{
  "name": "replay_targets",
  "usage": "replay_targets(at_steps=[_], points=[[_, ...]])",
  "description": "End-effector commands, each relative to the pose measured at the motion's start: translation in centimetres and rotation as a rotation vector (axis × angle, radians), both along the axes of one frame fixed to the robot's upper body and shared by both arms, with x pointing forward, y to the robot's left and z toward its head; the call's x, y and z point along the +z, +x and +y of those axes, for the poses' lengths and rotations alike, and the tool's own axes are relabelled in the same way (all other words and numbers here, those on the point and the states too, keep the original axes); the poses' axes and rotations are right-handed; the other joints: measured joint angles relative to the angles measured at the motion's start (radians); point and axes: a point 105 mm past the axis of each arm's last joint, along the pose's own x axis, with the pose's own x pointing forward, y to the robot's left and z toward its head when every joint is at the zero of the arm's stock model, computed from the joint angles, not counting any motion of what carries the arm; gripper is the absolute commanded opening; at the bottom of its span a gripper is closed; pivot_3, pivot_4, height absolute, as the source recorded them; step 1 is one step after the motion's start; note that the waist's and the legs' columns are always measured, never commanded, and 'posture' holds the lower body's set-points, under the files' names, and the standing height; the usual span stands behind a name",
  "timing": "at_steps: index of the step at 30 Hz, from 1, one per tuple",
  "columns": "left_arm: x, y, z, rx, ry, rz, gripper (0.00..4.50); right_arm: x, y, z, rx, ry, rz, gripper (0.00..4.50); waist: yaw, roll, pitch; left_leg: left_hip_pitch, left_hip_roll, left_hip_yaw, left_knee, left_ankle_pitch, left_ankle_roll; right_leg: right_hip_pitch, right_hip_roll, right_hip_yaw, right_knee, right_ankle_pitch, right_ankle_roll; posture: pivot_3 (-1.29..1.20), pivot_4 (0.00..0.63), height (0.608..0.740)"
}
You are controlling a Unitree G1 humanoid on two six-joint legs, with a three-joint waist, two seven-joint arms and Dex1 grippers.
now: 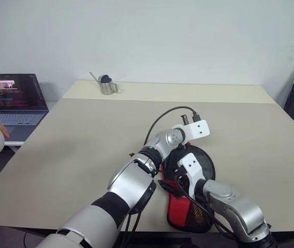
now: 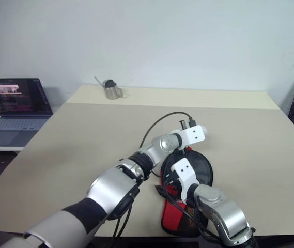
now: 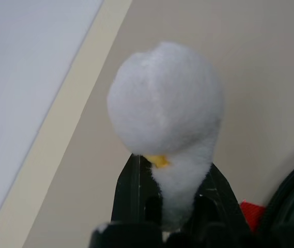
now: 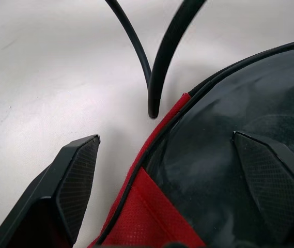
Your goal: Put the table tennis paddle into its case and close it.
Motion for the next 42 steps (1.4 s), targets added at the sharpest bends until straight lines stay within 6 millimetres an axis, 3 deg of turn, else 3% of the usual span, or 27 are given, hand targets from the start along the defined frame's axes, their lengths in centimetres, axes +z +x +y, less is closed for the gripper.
replay_targets(at_steps=[1,4,7,13,17,21,25,32,36,42], points=[[1.8,-0.3,-1.2,-0.044,-0.015,-0.063,0.1,-5.2,-2.0,-0.8,-0.016,-0.081,0.245,4.5,0.0,0.0,0.0,0.0,0.0,0.0,0.0,0.0,0.0,0.0,0.0,0.0,0.0,0.0,0.0,0.0,0.15,0.74],[1.4,-0.3,-1.2,-0.034,-0.03,-0.022,0.1,-5.2,-1.9,-0.9,-0.019,-0.081,0.243,4.5,0.0,0.0,0.0,0.0,0.0,0.0,0.0,0.0,0.0,0.0,0.0,0.0,0.0,0.0,0.0,0.0,0.15,0.74],[-1.4,-1.2,-0.8,-0.078,0.033,0.084,0.1,-5.0,-1.6,-0.9,-0.027,-0.08,0.233,4.5,0.0,0.001,-0.001,0.0,0.0,0.0,0.0,0.0,0.0,0.0,0.0,0.0,0.0,0.0,0.0,0.0,0.15,0.74],[-1.8,-0.8,0.3,-0.048,-0.009,0.158,2.21,-4.9,-1.2,-0.9,-0.028,-0.081,0.227,4.5,-0.001,0.002,-0.002,0.0,0.0,0.0,0.0,0.0,0.0,0.0,0.0,0.0,0.0,0.0,0.0,0.0,0.15,0.74],[-0.5,0.1,1.7,-0.014,-0.061,0.163,3.64,-4.6,-0.5,-0.7,-0.025,-0.081,0.212,4.5,-0.004,0.002,-0.002,0.002,0.0,0.0,0.0,0.0,0.0,0.001,0.0,0.0,0.0,0.0,0.0,0.0,0.15,0.74],[1.6,1.9,4.3,0.082,-0.182,0.17,3.64,-4.3,0.4,-0.9,-0.039,-0.074,0.202,4.5,-0.008,0.002,-0.002,0.003,0.0,0.0,0.0,0.0,0.0,0.002,0.0,0.0,0.001,0.001,0.001,0.0,0.15,0.74],[5.5,3.7,8.0,0.16,-0.368,0.132,3.64,-3.7,1.3,-1.1,-0.041,-0.064,0.184,4.5,-0.013,0.002,-0.002,0.004,0.001,0.0,0.0,0.0,0.0,0.002,0.001,0.001,0.001,0.001,0.003,0.0,0.15,0.74],[9.6,4.1,14.1,0.13,-0.65,0.135,3.64,-1.2,1.7,-1.2,-0.005,0.021,0.131,4.5,-0.009,0.002,-0.002,0.002,0.001,0.0,0.001,0.0,0.0,0.002,0.0,0.0,0.0,0.002,0.003,0.0,0.15,0.74],[10.1,1.8,16.0,-0.048,-0.759,0.197,3.64,0.6,1.4,-1.1,0.032,0.075,0.09,4.5,-0.005,0.004,-0.001,0.001,0.001,0.0,0.0,0.0,0.0,0.001,0.0,0.0,0.0,0.003,0.0,0.0,0.15,0.74],[8.7,-4.1,16.3,-0.199,-0.759,0.309,3.64,4.7,1.0,-2.1,0.06,0.176,0.044,4.5,-0.003,0.006,0.003,-0.003,0.004,-0.003,0.0,0.0,0.0,-0.003,-0.001,0.002,0.0,0.004,-0.004,0.0,0.15,0.74]])
